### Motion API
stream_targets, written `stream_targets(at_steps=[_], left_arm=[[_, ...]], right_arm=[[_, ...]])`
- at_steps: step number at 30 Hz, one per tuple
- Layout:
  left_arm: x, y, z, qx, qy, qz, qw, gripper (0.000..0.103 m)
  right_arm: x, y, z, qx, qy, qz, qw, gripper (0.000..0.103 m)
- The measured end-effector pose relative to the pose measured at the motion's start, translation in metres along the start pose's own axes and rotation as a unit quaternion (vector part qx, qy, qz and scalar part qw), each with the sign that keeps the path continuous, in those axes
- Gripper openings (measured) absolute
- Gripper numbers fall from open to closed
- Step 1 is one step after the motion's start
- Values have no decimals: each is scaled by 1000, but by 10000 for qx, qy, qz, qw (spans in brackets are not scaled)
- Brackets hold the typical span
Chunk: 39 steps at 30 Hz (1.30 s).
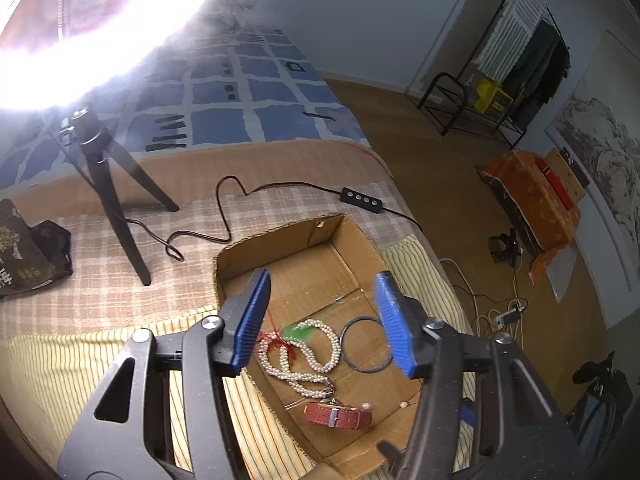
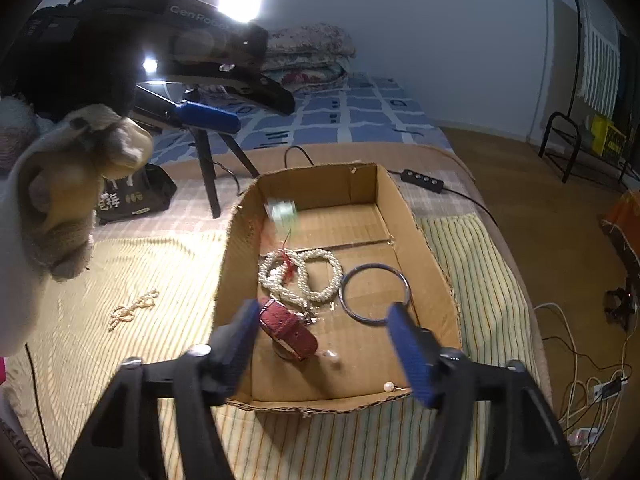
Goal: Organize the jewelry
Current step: 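Move the left tool to the pearl necklace while the right tool approaches the beaded bracelet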
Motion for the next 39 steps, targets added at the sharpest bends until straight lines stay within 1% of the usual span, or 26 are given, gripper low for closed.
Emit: stream_targets(at_steps=[1, 2, 6, 14, 20, 29, 34, 39], left_arm=[[2, -1, 2, 10, 3, 4, 10000, 56], [4, -2, 3, 17, 6, 4, 10000, 56], [14, -6, 6, 4, 22, -8, 10000, 56], [43, -11, 8, -3, 68, -138, 9999, 56], [75, -18, 14, -17, 146, -288, 9995, 56], [133, -43, 42, -59, 452, -454, 9979, 56], [152, -65, 68, -82, 625, -383, 9973, 56], [156, -85, 91, -137, 682, -149, 9975, 56]], right_arm=[[2, 0, 2, 32, -6, -32, 10000, 84], [4, 1, 4, 58, -38, -64, 10000, 85], [9, 2, 7, 126, -53, -64, 9999, 87], [24, 7, 14, 179, -57, -169, 9997, 87], [45, 9, 20, 220, -44, -287, 9993, 87], [75, 5, 34, 332, 151, -402, 9985, 87], [83, -4, 53, 531, 362, -326, 9974, 87], [81, -14, 69, 611, 563, -104, 9965, 87]])
Point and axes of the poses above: each gripper's, at about its wrist camera, not at the fingertips, and x roughly against the way its jaws point, z to its left, y to its top, the point moved 1 cm from there along -x, roughly the way its jaws point, and after that the axes turned 9 degrees about -y, right-handed, at the moved point
